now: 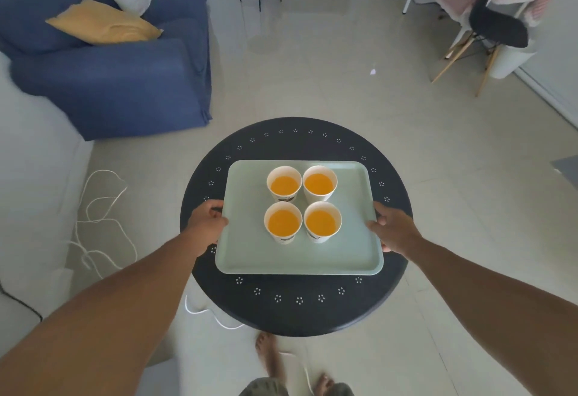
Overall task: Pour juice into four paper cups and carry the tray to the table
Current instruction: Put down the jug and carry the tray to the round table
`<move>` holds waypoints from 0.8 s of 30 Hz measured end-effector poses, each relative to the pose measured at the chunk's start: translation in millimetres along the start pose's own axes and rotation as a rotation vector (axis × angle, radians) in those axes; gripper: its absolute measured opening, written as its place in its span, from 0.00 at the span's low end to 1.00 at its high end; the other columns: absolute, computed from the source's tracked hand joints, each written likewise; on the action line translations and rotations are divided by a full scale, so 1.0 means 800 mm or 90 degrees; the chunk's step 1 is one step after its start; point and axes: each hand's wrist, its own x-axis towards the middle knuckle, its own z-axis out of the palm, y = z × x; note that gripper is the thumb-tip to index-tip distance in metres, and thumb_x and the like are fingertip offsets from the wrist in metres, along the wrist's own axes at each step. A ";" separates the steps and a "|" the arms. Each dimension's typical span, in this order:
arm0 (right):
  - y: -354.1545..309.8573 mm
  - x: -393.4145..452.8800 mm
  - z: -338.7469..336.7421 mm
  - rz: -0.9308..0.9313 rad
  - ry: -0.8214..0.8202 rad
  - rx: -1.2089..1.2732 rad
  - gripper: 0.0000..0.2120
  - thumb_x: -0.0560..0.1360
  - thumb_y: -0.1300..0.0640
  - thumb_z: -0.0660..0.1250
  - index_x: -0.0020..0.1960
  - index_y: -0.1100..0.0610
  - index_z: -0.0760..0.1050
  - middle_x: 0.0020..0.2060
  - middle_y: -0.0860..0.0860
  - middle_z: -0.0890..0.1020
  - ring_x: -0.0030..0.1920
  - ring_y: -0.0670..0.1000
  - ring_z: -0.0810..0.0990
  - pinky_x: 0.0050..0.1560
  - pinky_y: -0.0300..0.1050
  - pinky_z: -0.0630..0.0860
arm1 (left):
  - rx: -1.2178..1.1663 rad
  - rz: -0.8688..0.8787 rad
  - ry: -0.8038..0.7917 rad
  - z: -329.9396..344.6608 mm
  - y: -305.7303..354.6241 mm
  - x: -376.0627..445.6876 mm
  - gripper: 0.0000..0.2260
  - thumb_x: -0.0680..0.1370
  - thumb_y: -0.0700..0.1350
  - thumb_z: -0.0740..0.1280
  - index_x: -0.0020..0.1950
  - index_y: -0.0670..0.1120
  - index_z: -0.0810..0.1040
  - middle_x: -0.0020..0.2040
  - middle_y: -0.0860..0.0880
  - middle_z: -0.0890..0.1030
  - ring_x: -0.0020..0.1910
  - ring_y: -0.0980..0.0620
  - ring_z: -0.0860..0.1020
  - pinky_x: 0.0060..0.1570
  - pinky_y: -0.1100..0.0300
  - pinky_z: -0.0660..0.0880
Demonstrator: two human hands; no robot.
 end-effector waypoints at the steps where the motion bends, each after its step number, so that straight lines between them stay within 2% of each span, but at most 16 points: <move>1: -0.003 0.009 0.003 0.007 0.005 -0.004 0.26 0.78 0.54 0.66 0.75 0.39 0.73 0.47 0.48 0.86 0.48 0.56 0.85 0.38 0.54 0.87 | 0.005 0.003 -0.005 0.001 0.004 0.013 0.17 0.78 0.32 0.66 0.59 0.52 0.77 0.50 0.46 0.80 0.48 0.46 0.82 0.45 0.43 0.84; 6: -0.008 0.031 0.008 0.027 0.023 -0.009 0.25 0.78 0.53 0.66 0.73 0.37 0.74 0.45 0.46 0.86 0.47 0.54 0.85 0.37 0.51 0.87 | 0.011 0.013 -0.029 0.007 0.013 0.051 0.17 0.77 0.33 0.66 0.61 0.51 0.78 0.47 0.45 0.79 0.48 0.45 0.82 0.42 0.45 0.84; 13: 0.006 0.064 0.016 0.044 0.011 -0.009 0.26 0.78 0.53 0.66 0.74 0.38 0.74 0.48 0.48 0.86 0.50 0.54 0.85 0.38 0.52 0.87 | 0.047 0.006 -0.041 0.030 0.013 0.089 0.17 0.78 0.34 0.66 0.62 0.52 0.78 0.47 0.45 0.80 0.49 0.46 0.82 0.47 0.43 0.84; 19: 0.025 0.090 0.022 0.035 0.001 -0.060 0.25 0.77 0.51 0.64 0.73 0.37 0.72 0.42 0.48 0.85 0.46 0.55 0.85 0.41 0.55 0.87 | 0.059 -0.009 -0.023 0.050 0.005 0.104 0.18 0.78 0.35 0.67 0.62 0.54 0.78 0.50 0.45 0.81 0.50 0.46 0.82 0.50 0.43 0.83; 24: 0.036 0.105 0.033 0.031 -0.013 -0.065 0.26 0.75 0.48 0.63 0.73 0.35 0.71 0.43 0.47 0.85 0.47 0.55 0.85 0.45 0.56 0.86 | 0.071 -0.016 -0.021 0.056 -0.002 0.116 0.17 0.78 0.35 0.67 0.60 0.55 0.77 0.49 0.46 0.81 0.51 0.46 0.82 0.53 0.42 0.82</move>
